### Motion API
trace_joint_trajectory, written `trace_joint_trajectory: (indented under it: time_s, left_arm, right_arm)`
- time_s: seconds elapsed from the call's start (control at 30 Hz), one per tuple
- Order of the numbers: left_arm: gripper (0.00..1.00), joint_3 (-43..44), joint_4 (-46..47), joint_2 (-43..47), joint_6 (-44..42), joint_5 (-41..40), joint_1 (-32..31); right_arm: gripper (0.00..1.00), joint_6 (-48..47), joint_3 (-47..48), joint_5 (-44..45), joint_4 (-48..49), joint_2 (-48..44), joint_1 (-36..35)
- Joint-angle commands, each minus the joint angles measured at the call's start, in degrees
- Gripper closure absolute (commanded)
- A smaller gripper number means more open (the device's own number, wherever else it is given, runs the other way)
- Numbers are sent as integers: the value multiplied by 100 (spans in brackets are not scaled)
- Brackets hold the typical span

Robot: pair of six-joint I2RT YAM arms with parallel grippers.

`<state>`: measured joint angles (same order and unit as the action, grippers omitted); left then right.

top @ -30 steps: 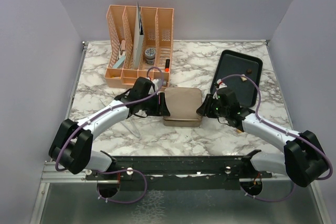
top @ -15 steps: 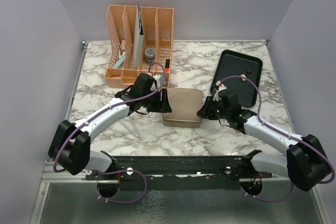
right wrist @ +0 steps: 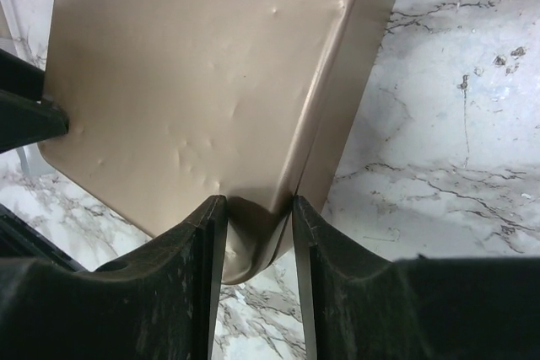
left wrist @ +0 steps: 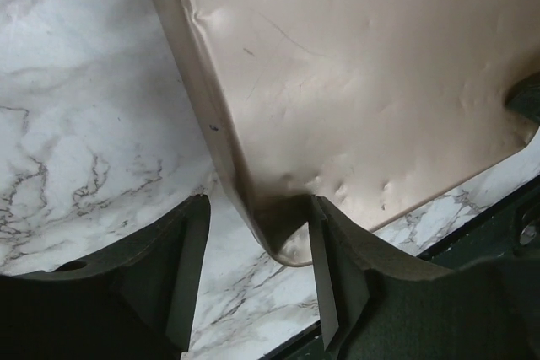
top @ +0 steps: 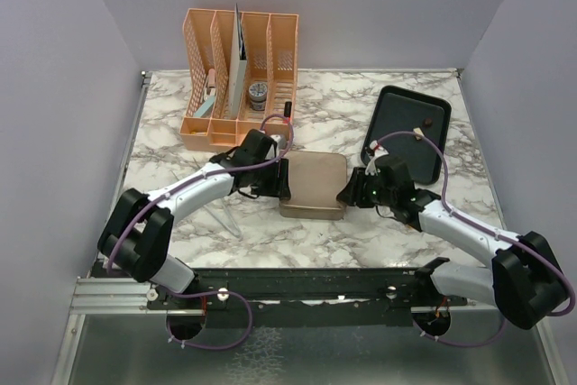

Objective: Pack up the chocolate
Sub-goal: Close the box lid on the packing box.

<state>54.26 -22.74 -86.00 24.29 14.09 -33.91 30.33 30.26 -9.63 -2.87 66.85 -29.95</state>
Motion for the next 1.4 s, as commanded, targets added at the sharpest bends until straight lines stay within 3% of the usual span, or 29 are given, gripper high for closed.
trace_joint_trajectory:
  time_s: [0.0, 0.2, 0.33, 0.43, 0.5, 0.7, 1.0, 1.23, 1.37]
  left_arm:
    - [47, -476, -218, 398, 124, 59, -111]
    - [55, -988, 124, 678, 386, 359, -153]
    - [56, -939, 122, 665, 398, 342, -151]
    - [49, -754, 85, 757, 412, 385, -152]
    - [46, -521, -40, 808, 339, 399, -153]
    - [44, 509, -336, 742, -298, -85, -154]
    - [51, 2167, 140, -529, -1325, -326, -167]
    - [55, 3174, 395, -1738, -1562, 95, -173]
    - [56, 3512, 379, -2345, -1585, -18, -177]
  right_arm:
    - [60, -52, -301, -242, -260, -41, -33]
    - [66, 137, -574, -230, -220, -206, -36]
    - [68, 140, -567, -201, -240, -266, -28]
    - [67, 136, -530, -276, -299, -275, -28]
    - [61, 163, -450, -303, -430, -369, -31]
    - [56, 287, -185, -92, -835, -908, -29]
    - [56, 350, 80, -158, -1191, -1033, -50]
    - [55, 81, 106, -874, -1100, -1304, -254]
    - [56, -87, 156, -715, -1027, -1204, -690]
